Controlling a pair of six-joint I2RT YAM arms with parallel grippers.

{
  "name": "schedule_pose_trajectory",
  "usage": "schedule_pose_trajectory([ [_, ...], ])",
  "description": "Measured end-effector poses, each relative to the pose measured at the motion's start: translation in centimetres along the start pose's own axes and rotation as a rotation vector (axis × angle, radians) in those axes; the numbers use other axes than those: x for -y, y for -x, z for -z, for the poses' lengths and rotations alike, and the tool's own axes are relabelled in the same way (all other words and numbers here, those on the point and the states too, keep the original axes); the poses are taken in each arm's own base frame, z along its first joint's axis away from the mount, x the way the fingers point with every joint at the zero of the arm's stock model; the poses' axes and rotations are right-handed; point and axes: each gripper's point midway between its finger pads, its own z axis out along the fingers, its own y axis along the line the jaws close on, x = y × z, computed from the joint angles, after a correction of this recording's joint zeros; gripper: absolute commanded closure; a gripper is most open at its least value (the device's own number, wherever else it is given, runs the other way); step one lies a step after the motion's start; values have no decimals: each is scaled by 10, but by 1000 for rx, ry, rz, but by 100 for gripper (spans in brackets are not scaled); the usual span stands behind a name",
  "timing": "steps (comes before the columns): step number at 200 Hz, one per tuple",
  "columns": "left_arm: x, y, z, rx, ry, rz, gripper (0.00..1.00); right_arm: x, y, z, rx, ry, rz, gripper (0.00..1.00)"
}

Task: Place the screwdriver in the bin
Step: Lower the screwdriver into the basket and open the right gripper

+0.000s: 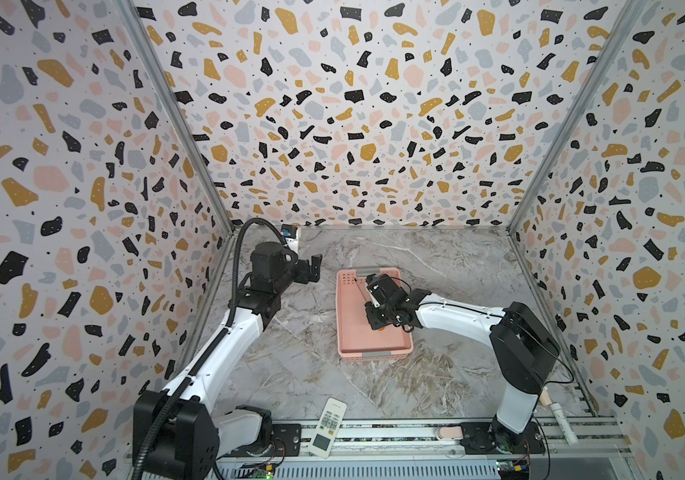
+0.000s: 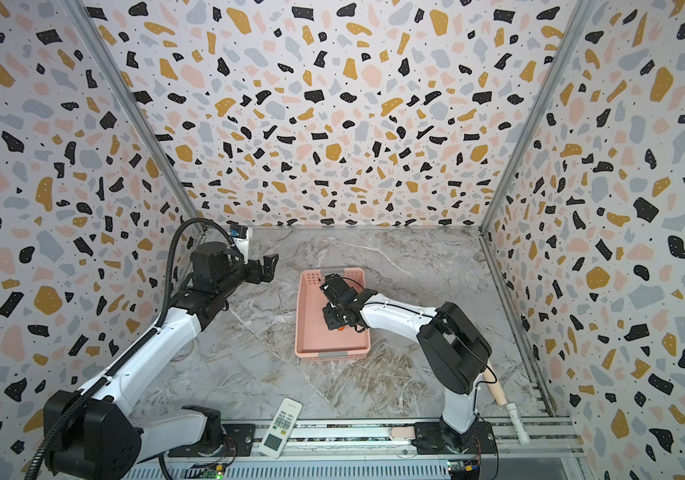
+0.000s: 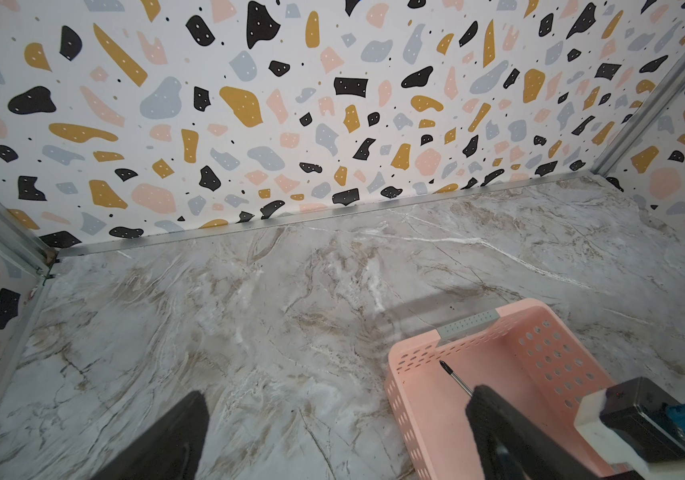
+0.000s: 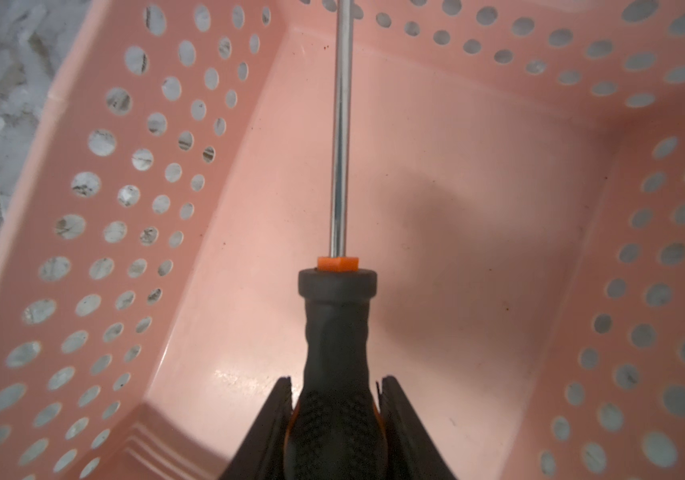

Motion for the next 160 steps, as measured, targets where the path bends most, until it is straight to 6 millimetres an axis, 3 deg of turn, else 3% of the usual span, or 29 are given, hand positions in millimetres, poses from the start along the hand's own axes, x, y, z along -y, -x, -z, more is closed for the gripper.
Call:
schedule_pose_trajectory([
  [40,-1,-2,-2,-6,2,1,0,-2,1,-2,8,13,-1,79],
  [111,-1,-4,-4,-14,6,1,0,1,-19,-17,-49,12,1,76],
  [160,-2,-5,-4,-15,9,1,0,0,-18,-18,-45,19,-2,73],
])
